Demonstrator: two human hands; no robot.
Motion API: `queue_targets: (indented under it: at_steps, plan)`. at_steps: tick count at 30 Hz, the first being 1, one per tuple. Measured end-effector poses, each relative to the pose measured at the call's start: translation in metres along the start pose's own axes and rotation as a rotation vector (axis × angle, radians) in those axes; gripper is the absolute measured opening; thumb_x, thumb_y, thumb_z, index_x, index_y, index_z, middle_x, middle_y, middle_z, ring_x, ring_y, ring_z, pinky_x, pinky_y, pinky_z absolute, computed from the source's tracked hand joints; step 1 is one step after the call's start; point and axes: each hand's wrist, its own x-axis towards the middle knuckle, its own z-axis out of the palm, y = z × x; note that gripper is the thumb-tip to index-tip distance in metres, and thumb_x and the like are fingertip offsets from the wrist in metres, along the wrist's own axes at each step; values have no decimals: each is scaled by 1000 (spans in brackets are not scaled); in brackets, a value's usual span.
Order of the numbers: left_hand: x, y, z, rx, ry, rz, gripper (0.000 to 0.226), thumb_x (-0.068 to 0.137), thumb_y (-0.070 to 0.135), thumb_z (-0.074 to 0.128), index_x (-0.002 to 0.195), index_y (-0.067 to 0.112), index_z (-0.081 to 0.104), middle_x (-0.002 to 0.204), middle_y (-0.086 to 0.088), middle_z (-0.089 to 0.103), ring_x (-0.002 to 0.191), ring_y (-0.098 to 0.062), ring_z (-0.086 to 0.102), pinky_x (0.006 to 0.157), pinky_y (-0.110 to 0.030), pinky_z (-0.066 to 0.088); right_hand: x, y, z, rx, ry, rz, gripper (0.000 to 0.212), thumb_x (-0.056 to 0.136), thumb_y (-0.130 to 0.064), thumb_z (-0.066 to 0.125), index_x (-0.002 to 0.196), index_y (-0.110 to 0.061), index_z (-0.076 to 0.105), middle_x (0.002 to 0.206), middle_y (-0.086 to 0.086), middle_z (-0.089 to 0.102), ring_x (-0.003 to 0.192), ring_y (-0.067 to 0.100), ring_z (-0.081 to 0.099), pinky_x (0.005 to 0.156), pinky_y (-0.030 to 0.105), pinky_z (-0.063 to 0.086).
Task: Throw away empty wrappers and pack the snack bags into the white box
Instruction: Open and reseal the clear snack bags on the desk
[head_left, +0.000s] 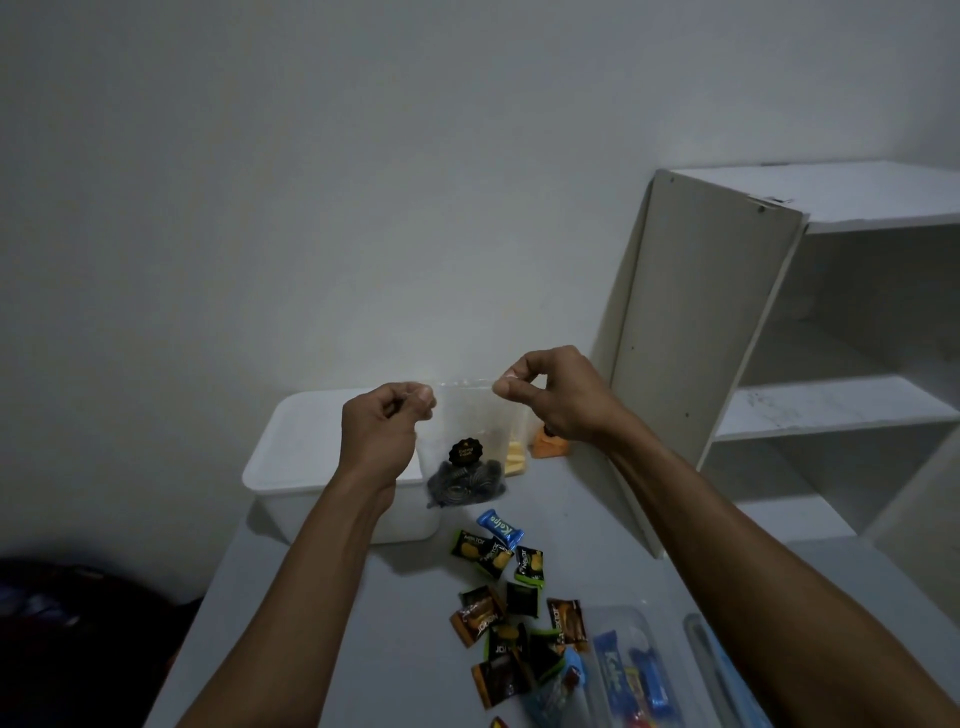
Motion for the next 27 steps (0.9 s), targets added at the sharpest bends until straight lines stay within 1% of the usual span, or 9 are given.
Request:
queue_targets:
  at_steps: [4,6,9,13,15,18,20,24,27]
  plan:
    - [-1,1,1,-36,8,-38,7,90,13,67,83,15,70,80,-1,70,71,-9,64,73,-32,47,0,4,3,116,80,56,17,84,-32,75,78,-16,70,93,0,72,44,-6,53,42,8,38]
    - [-2,1,2,-60,15,-53,7,91,15,66,85,15,71,81,0,71,72,-8,64,72,-32,48,-2,6,4,144,104,76,20,82,-34,77,77,-15,71,88,-2,72,53,-3,57,51,13,45]
    - [-2,2,2,-95,36,-68,6,90,17,67,86,15,71,83,1,72,73,-7,66,73,-31,48,-5,8,3,160,95,89,21,82,-34,76,78,-14,72,86,-3,73,78,6,66,68,25,51]
    - [1,-1,1,-58,12,-44,6,90,18,68,85,17,71,80,3,73,70,-3,66,74,-30,48,-8,5,-3,252,-78,146,33,88,-46,65,81,-16,73,92,-2,76,88,12,71,75,38,57]
    - [1,-2,2,-8,-44,-6,8,89,18,68,83,18,72,80,4,74,72,-2,66,74,-28,48,-6,1,-4,246,-130,159,34,90,-47,63,84,-16,76,86,-7,75,81,5,70,72,33,57]
    - [-2,-4,7,50,-118,26,12,90,16,67,80,19,72,80,6,73,73,0,64,72,-22,46,-2,-5,0,143,-178,103,22,91,-33,68,73,-22,73,66,-13,69,63,-1,61,63,21,48]
    - [-3,-4,11,61,-135,37,12,91,15,66,80,18,72,78,7,72,72,2,63,70,-20,45,-1,-7,4,98,-195,81,23,92,-32,67,71,-24,72,65,-13,68,63,0,60,64,21,47]
    - [-2,-4,15,90,-140,36,12,91,17,66,81,18,72,79,7,72,74,-1,62,68,-19,44,-2,-8,9,138,-151,81,27,93,-40,64,82,-18,76,69,-9,70,61,-1,58,62,19,44]
    - [-2,-4,15,98,-147,29,12,91,17,65,81,18,72,81,5,72,75,-2,61,68,-20,44,-2,-5,10,175,-148,118,26,92,-35,66,83,-14,76,69,-7,70,61,2,57,60,20,44]
